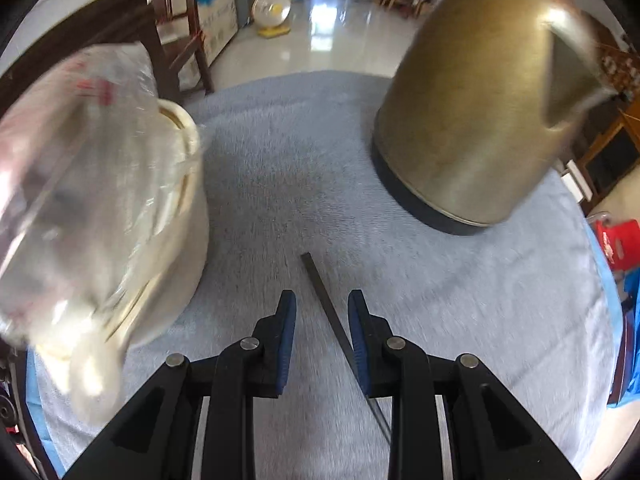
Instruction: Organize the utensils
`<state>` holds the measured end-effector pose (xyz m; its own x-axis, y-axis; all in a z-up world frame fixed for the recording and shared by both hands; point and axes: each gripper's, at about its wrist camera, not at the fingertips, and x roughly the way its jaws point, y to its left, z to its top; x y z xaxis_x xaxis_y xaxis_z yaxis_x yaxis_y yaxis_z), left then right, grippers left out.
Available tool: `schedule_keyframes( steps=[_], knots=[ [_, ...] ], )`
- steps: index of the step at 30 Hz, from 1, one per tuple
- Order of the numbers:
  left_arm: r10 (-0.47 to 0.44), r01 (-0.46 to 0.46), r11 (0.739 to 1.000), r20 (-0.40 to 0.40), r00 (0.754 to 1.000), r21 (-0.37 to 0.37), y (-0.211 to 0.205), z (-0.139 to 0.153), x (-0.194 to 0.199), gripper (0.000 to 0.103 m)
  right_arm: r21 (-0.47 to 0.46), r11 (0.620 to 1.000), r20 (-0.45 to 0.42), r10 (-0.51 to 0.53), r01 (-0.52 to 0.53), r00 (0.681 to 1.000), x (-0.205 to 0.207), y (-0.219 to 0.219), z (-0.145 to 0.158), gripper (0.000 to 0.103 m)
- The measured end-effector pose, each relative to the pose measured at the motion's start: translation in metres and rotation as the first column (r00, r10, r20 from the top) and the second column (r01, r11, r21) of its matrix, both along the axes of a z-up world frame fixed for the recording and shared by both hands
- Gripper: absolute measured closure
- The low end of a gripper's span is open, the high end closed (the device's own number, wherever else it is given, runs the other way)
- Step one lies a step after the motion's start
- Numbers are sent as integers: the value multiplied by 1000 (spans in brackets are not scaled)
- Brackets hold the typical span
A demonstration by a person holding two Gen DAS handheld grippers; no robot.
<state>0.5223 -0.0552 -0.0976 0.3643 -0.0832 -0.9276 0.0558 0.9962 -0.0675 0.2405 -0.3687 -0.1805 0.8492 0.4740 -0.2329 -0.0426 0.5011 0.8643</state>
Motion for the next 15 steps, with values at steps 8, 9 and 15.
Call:
schedule_keyframes(
  steps=[8,9,15],
  knots=[
    [52,-52,999,-82,995,4,1,-29,28,79,-8,1000,-26,18,-18,999,2,3,-5,72],
    [60,-59,998,-69,996,12,1,-28,26,82,-7,1000,-31,17,-17,999,2,2,-6,72],
    [30,-29,999,-29,999,34,-4,-21,22,95,-3,1000,-41,14,-14,999,4,2,-9,72]
  ],
)
